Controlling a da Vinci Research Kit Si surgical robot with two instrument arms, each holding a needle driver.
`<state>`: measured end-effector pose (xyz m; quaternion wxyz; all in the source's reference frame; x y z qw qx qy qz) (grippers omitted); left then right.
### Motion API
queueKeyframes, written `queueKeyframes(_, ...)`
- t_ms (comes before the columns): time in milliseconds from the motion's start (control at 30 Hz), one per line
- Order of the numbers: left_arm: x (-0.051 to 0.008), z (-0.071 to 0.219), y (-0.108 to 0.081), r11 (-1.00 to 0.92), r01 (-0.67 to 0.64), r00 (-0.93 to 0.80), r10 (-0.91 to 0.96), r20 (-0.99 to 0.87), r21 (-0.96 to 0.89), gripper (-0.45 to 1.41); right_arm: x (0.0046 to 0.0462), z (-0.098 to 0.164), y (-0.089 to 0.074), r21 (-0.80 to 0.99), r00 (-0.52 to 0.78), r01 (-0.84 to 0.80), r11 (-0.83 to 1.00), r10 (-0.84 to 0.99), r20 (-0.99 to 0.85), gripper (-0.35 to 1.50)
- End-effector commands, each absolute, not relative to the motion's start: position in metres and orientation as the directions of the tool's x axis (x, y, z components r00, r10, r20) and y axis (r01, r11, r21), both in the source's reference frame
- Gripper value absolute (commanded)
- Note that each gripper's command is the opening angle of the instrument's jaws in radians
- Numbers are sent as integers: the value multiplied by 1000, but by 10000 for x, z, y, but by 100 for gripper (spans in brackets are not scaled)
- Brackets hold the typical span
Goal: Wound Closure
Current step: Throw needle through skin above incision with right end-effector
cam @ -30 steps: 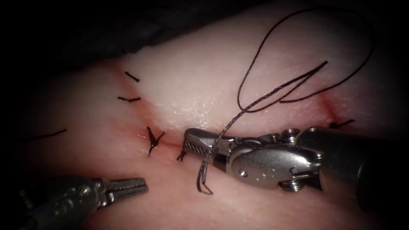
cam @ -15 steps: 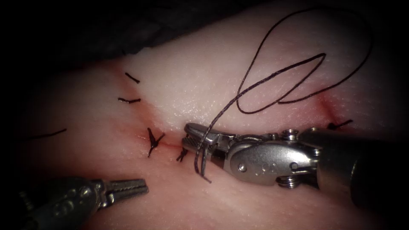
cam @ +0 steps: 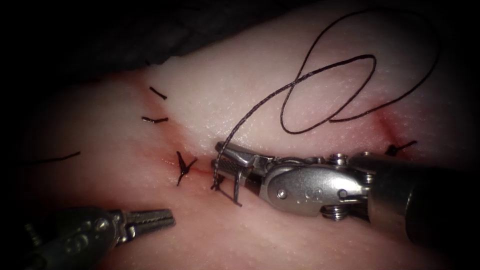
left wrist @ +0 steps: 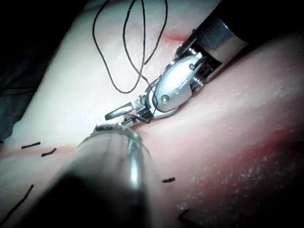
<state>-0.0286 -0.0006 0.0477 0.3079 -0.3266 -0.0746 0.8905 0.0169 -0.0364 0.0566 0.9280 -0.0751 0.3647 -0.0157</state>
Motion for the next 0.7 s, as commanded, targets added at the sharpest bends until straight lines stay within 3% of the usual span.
queueKeyframes(33,-291,480,3,-800,-500,-596,595,-539,-332,-45,173,572,-362,-155,738,-22,988,-88,-669,-35)
queueKeyframes(700,-291,480,3,-804,-496,-601,590,-539,-328,-45,164,569,-408,-174,766,81,981,-173,-620,-35)
